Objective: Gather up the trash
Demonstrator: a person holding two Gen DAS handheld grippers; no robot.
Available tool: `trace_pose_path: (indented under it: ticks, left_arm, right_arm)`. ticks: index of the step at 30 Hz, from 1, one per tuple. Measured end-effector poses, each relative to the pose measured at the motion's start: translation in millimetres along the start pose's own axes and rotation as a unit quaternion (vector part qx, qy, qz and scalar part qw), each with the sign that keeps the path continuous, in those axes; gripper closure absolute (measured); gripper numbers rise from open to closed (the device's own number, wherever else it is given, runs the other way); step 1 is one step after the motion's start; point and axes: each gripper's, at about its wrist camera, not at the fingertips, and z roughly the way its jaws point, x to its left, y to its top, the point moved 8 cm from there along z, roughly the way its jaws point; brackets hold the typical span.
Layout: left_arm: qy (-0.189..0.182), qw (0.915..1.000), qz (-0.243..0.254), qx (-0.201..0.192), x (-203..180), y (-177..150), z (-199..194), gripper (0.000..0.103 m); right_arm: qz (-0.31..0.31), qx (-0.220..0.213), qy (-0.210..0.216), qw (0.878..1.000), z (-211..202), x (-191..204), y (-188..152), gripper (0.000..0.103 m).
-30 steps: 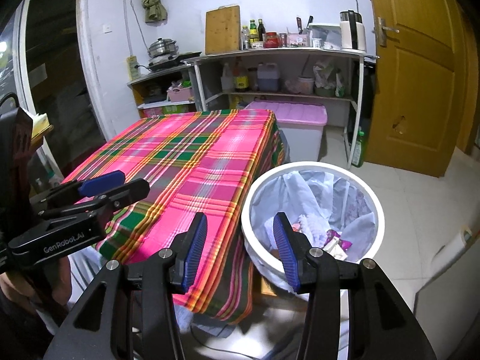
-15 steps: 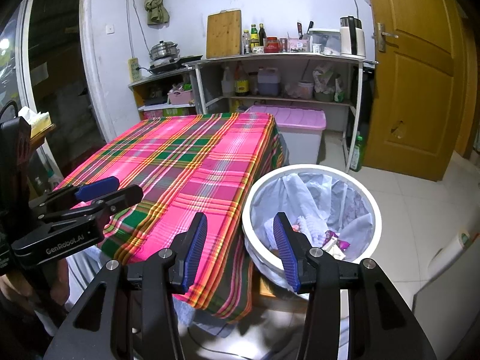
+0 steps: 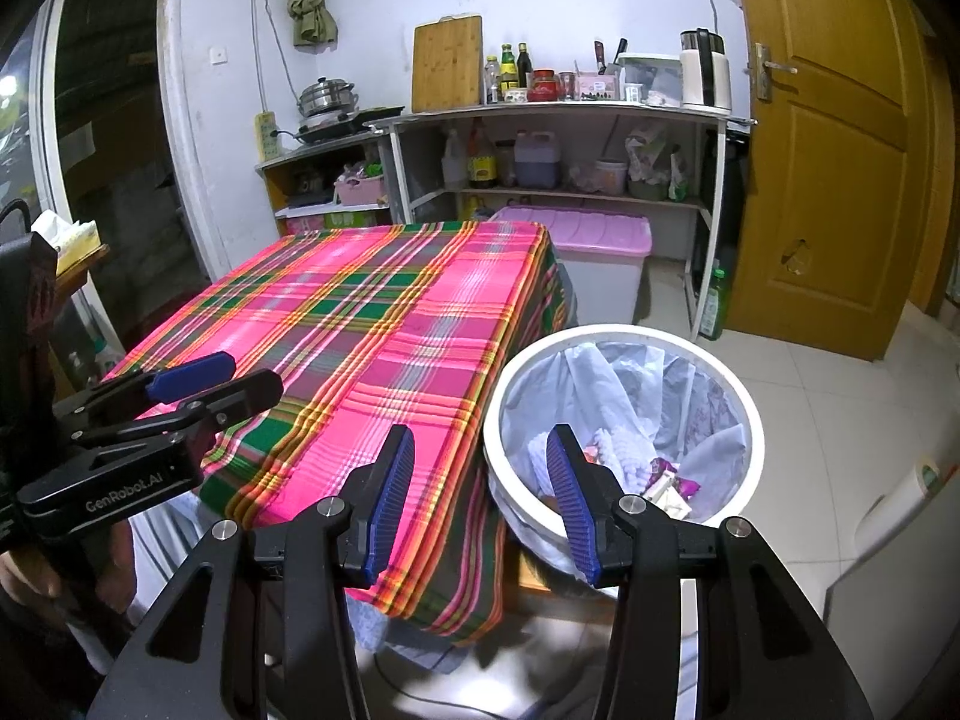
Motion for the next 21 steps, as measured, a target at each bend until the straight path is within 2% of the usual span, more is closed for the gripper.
trace_pose_path:
  ticks: [21]
  left_arm:
    - [0.000,1.0000,0.001,0.004,0.1,-1.2,2.7,0.047]
  right_arm:
    - [0.000,0.005,0.000,1.000,4.5,-0.5,-1.0,0.056]
